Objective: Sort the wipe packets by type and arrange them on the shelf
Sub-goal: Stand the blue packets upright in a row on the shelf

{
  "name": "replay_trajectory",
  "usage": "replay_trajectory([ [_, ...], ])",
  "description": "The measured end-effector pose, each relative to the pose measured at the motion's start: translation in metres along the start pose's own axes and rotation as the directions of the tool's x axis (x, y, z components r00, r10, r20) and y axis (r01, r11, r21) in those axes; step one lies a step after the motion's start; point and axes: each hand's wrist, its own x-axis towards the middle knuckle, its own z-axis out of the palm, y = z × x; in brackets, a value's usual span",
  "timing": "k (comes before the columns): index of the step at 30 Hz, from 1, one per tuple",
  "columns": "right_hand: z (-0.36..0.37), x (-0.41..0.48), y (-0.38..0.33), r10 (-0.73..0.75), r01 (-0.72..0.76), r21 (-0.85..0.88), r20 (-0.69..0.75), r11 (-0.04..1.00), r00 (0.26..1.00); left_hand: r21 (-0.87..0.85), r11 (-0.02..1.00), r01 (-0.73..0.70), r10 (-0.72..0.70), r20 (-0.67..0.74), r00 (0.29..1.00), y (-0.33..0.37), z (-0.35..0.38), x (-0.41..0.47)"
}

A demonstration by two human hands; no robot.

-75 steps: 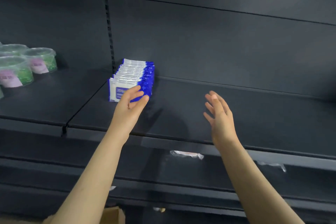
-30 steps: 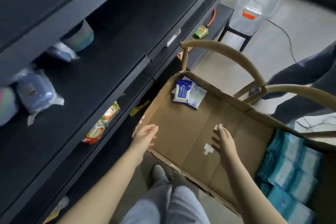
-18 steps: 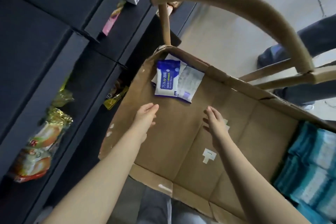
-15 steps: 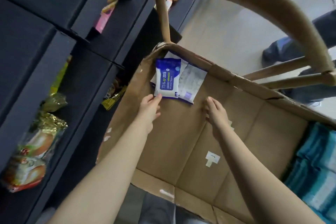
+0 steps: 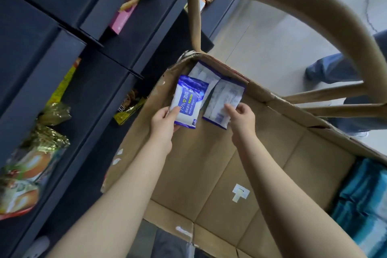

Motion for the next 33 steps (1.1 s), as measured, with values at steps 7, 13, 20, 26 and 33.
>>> replay_trajectory([
  [7,-0.039,-0.089,-0.007,-0.009,-0.032,0.22,0.18,0.975,0.984,-0.172,0.985,-0.011,0.025,0.083,0.996,-0.004,-0.047,-0.081],
  [13,-0.067,-0.214,-0.018,-0.031,0.02,0.028,0.46,0.999,0.887,-0.323,0.946,0.006,0.042,0.141,0.989,-0.001,-0.107,-0.197],
  [20,-0.077,-0.365,-0.041,0.144,-0.247,0.087,0.613,0.965,0.777,-0.411,0.906,-0.098,0.14,0.072,0.988,-0.005,-0.193,-0.336],
  [26,-0.091,-0.439,-0.057,0.053,-0.209,0.088,0.807,0.974,0.588,-0.531,0.806,-0.264,0.241,-0.113,0.964,-0.018,-0.24,-0.422],
  [33,-0.098,-0.503,-0.083,-0.007,0.103,-0.058,0.84,0.993,0.543,-0.614,0.626,-0.481,0.335,-0.345,0.877,-0.032,-0.281,-0.507],
])
